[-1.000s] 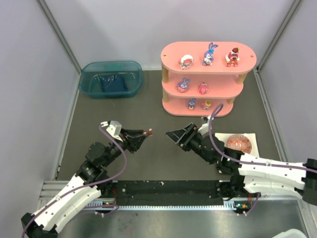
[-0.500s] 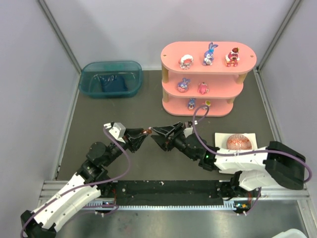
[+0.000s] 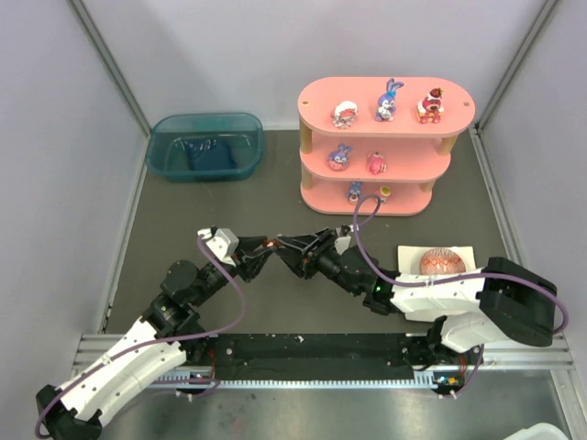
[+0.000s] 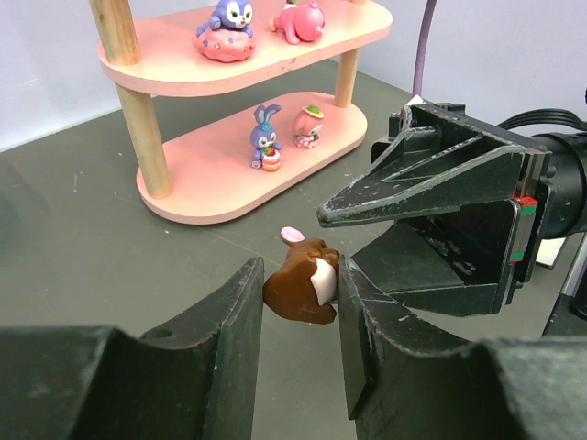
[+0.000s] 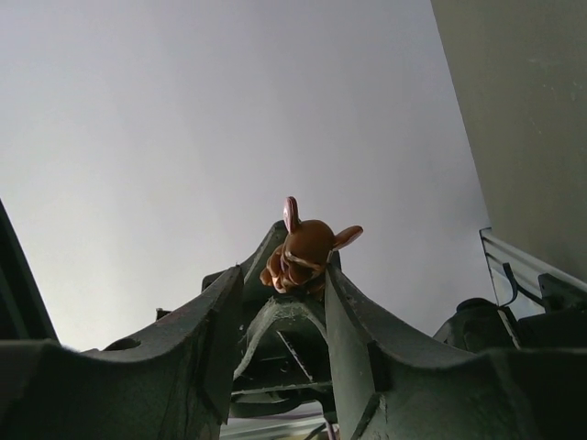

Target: Place and organize the plastic toys onto the shelf

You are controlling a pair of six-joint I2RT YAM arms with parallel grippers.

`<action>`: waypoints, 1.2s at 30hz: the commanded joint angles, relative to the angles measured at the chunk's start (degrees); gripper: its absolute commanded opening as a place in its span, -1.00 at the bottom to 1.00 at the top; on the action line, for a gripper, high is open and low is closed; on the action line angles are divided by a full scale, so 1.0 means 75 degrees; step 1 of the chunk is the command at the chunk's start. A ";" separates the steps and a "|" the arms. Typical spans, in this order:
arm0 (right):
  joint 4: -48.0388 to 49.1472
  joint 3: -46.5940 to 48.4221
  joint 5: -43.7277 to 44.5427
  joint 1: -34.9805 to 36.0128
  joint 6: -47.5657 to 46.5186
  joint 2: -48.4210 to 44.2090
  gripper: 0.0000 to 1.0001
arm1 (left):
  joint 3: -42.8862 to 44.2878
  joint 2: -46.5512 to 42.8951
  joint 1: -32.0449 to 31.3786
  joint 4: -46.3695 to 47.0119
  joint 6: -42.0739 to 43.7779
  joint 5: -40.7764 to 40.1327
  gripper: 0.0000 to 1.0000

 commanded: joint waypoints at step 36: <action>0.0233 -0.0196 0.0657 -0.0080 -0.0881 -0.0479 -1.00 | 0.0301 -0.0269 -0.0332 -0.0202 0.0440 0.0361 0.63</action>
